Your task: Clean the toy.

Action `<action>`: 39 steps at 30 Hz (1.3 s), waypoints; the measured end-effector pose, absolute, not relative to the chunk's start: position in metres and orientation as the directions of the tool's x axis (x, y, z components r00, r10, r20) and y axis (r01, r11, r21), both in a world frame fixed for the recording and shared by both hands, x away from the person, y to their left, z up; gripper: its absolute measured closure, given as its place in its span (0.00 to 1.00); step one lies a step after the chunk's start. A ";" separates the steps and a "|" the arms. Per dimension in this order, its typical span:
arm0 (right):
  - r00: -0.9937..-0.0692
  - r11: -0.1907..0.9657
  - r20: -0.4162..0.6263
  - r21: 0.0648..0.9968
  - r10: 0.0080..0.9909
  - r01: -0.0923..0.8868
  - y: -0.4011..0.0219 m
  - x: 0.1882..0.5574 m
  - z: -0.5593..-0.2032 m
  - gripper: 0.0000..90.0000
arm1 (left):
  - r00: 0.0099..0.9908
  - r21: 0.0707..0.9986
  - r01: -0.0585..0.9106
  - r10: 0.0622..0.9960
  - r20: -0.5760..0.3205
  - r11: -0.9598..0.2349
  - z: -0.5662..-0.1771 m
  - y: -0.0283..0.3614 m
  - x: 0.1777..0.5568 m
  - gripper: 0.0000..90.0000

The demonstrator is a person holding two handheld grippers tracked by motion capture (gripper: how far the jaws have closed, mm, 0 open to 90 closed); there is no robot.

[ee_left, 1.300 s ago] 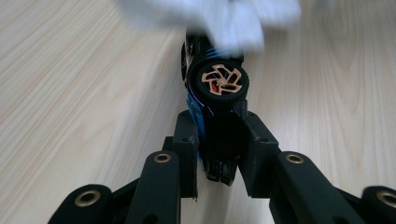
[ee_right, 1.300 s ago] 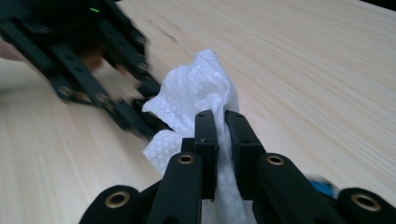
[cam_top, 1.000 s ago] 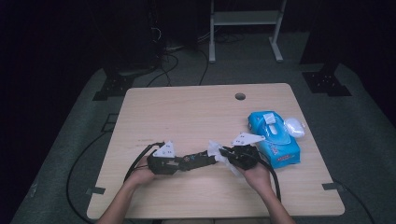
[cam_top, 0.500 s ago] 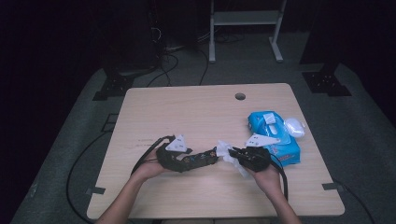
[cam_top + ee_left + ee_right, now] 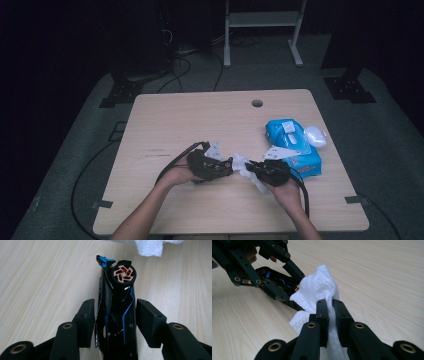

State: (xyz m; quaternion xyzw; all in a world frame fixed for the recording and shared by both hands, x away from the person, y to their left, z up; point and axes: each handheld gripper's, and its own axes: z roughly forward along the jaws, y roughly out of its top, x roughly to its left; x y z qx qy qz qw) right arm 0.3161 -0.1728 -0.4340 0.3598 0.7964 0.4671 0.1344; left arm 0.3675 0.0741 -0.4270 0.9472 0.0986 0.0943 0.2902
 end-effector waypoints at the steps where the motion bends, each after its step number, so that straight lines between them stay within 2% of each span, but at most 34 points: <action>1: -0.704 0.303 0.123 0.841 0.699 0.448 -0.173 0.316 -0.434 0.92 | 0.961 0.559 0.133 0.244 0.128 -0.818 -0.427 0.072 0.368 0.56; 7: -0.700 0.297 0.133 0.838 0.702 0.457 -0.174 0.319 -0.437 0.92 | 0.964 0.478 0.125 0.220 0.148 -0.870 -0.429 0.058 0.371 0.60; 10: -0.700 0.300 0.137 0.834 0.701 0.464 -0.173 0.320 -0.439 0.92 | 0.964 0.469 0.113 0.211 0.161 -0.876 -0.428 0.057 0.370 0.62; 15: -0.708 0.284 0.156 0.840 0.688 0.462 -0.171 0.322 -0.438 0.92 | 0.964 0.509 0.084 0.199 0.176 -0.857 -0.423 0.059 0.365 0.64; 24: -0.746 0.191 0.191 0.899 0.637 0.394 -0.164 0.317 -0.403 0.92 | 0.965 0.711 0.049 0.217 0.148 -0.702 -0.398 0.073 0.354 0.64; 28: -0.778 0.180 0.166 0.924 0.606 0.337 -0.153 0.311 -0.384 0.92 | 0.966 0.786 0.065 0.235 0.104 -0.615 -0.397 0.080 0.349 0.64; 33: -0.783 0.208 0.131 0.925 0.608 0.317 -0.151 0.310 -0.382 0.92 | 0.965 0.822 0.088 0.253 0.070 -0.563 -0.403 0.091 0.345 0.65; 39: -0.751 0.200 0.163 0.909 0.640 0.367 -0.161 0.314 -0.394 0.92 | 0.964 0.826 0.083 0.253 0.075 -0.557 -0.405 0.096 0.342 0.65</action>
